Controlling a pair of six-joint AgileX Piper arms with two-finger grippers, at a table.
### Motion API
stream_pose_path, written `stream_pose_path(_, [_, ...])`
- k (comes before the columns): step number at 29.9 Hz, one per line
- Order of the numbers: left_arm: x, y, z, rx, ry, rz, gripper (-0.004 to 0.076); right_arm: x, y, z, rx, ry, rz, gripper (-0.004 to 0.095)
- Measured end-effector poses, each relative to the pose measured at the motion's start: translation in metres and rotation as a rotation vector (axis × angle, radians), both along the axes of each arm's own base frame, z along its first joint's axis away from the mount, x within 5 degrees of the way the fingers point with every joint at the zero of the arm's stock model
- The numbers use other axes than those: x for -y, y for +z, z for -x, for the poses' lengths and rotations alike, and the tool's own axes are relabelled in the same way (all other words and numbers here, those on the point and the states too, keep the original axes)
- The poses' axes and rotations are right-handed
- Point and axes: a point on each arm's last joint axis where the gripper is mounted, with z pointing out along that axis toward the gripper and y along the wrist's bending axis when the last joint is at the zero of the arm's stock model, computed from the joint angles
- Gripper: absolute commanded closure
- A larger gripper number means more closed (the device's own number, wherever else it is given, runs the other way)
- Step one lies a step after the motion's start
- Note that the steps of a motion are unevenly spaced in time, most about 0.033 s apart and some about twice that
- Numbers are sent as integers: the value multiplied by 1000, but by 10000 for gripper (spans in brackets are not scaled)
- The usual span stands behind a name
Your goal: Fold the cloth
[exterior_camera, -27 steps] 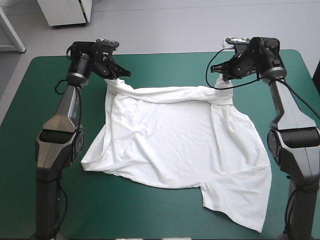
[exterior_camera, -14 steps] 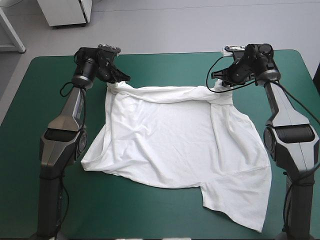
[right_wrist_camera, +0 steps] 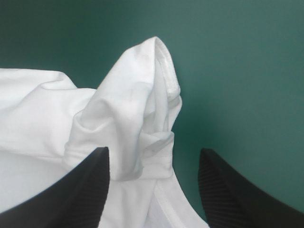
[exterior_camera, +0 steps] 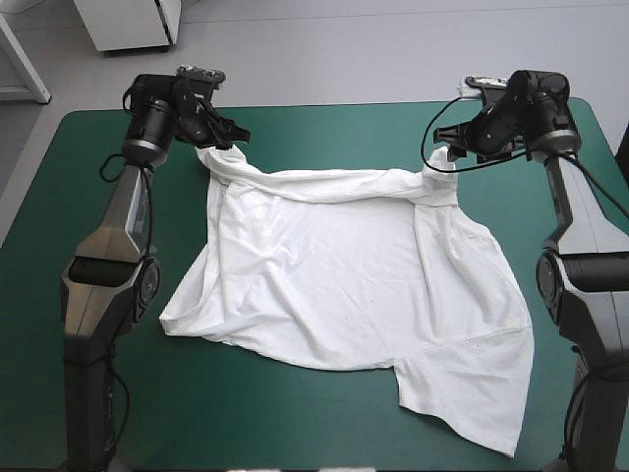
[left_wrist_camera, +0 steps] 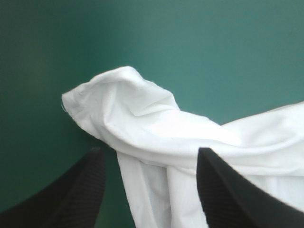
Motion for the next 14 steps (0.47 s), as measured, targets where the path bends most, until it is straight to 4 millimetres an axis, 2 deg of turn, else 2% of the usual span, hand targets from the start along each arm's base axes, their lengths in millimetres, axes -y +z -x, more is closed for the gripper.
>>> stream_pose_path(4, [-3, 34, 15, 64, 11, 10, 339, 2, 25, 16, 38, -2, 4, 371])
stream_pose_path(7, [-5, 47, 27, 73, 15, 13, 340, 4, 30, 34, 13, -13, 16, 371])
stream_pose_path(10, [-8, 43, 41, 12, 17, 2, 340, 5, 25, 58, -49, -17, 24, 384])
stream_pose_path(14, [-13, 20, 69, -135, 19, -31, 340, 6, 10, 97, -156, -19, 27, 412])
